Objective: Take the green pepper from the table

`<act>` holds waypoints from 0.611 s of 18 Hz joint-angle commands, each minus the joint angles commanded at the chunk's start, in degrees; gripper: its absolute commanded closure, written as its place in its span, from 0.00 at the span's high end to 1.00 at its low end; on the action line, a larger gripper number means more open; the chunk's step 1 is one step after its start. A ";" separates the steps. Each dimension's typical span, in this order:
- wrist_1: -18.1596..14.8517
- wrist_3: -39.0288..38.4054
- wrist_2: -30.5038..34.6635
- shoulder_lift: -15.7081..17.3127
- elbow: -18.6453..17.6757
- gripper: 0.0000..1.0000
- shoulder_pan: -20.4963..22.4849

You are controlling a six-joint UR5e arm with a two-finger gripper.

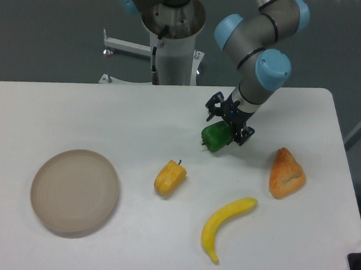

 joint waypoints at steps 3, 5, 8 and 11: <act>0.00 0.27 0.00 0.00 0.61 0.46 0.00; 0.00 0.27 0.09 0.00 0.79 0.44 0.00; 0.00 0.00 0.52 -0.09 2.10 0.42 0.00; -0.26 0.27 2.02 -0.26 6.14 0.42 0.00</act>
